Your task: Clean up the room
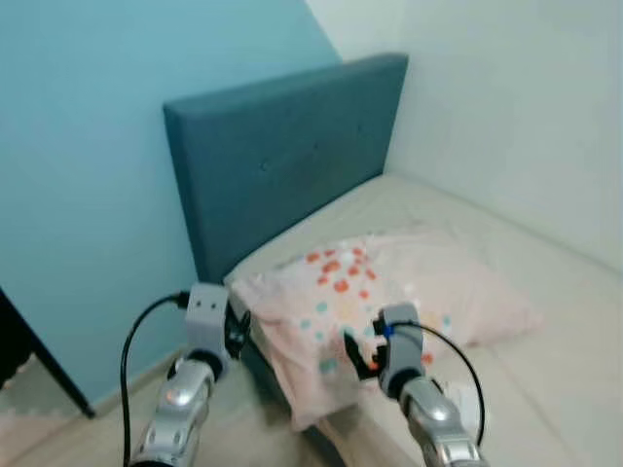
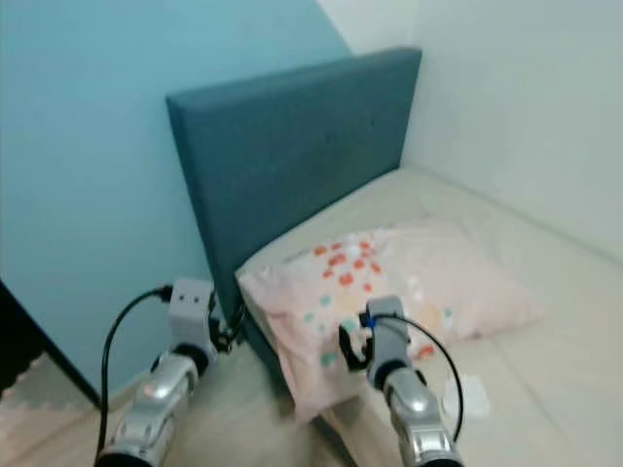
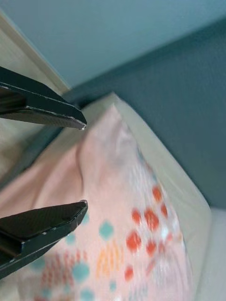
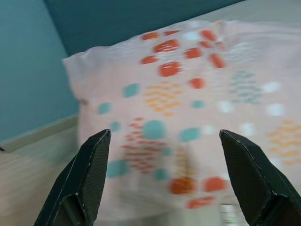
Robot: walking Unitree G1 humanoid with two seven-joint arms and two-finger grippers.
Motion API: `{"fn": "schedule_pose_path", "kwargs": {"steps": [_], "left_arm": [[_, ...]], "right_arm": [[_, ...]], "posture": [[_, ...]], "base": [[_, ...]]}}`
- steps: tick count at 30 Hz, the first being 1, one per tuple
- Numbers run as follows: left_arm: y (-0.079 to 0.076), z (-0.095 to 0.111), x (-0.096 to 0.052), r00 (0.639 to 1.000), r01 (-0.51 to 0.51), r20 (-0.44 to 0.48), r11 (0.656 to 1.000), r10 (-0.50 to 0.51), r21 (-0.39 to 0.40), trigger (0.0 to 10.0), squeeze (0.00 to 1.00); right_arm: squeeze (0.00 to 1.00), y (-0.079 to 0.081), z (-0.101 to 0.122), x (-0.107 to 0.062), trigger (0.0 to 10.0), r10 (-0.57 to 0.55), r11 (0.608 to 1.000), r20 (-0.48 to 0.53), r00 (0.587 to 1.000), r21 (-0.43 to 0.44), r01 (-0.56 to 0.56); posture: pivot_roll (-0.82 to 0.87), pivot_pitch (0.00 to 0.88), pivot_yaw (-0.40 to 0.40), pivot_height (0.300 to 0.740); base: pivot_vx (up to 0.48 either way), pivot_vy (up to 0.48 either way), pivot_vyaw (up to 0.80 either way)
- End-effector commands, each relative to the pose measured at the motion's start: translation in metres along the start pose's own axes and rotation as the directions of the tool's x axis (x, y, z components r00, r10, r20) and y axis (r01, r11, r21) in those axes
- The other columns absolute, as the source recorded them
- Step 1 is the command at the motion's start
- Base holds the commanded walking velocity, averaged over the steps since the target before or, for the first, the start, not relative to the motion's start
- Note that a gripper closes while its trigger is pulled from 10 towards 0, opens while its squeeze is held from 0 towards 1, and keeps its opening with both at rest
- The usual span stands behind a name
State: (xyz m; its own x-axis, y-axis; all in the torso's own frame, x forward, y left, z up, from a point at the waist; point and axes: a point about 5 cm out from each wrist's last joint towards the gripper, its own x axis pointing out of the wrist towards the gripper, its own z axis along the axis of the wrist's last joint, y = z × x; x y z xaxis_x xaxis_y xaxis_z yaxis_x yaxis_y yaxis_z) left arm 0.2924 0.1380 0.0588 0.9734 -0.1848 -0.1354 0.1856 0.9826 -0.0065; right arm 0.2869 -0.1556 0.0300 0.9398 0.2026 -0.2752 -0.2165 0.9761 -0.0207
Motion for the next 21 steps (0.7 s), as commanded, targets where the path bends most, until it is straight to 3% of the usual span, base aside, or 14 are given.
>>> {"fn": "schedule_pose_path", "kwargs": {"steps": [1,7,14,21], "left_arm": [[-0.0002,-0.0017,0.0000,1.000,-0.003,-0.010,1.000,0.003,-0.018,10.0,0.00],[0.0013,-0.0030,-0.0008,1.000,-0.013,-0.025,0.999,0.012,-0.040,10.0,0.00],[0.0051,-0.0052,-0.0025,0.999,-0.031,-0.043,0.997,0.028,-0.074,10.0,0.00],[0.0064,-0.0040,-0.0018,0.999,-0.041,-0.029,0.999,0.040,-0.027,10.0,0.00]], "right_arm": [[0.00,0.0019,-0.0018,-0.0002,10.0,0.005,1.000,-0.011,1.000,0.016,-0.005],[0.00,0.0020,-0.0015,-0.0001,10.0,0.008,1.000,-0.013,1.000,0.016,-0.008],[0.00,0.0035,-0.0019,-0.0005,10.0,0.012,1.000,-0.017,1.000,0.019,-0.012],[0.00,0.0025,-0.0018,-0.0004,10.0,0.010,1.000,-0.019,1.000,0.022,-0.009]], "posture": [[-0.03,0.000,-0.068,0.740],[-0.03,0.000,-0.071,0.740],[-0.03,0.000,-0.072,0.740],[-0.03,0.000,-0.067,0.740]], "base": [[0.000,-0.300,0.00],[0.000,-0.247,0.00],[0.000,0.480,0.00],[0.000,0.073,0.00]]}}
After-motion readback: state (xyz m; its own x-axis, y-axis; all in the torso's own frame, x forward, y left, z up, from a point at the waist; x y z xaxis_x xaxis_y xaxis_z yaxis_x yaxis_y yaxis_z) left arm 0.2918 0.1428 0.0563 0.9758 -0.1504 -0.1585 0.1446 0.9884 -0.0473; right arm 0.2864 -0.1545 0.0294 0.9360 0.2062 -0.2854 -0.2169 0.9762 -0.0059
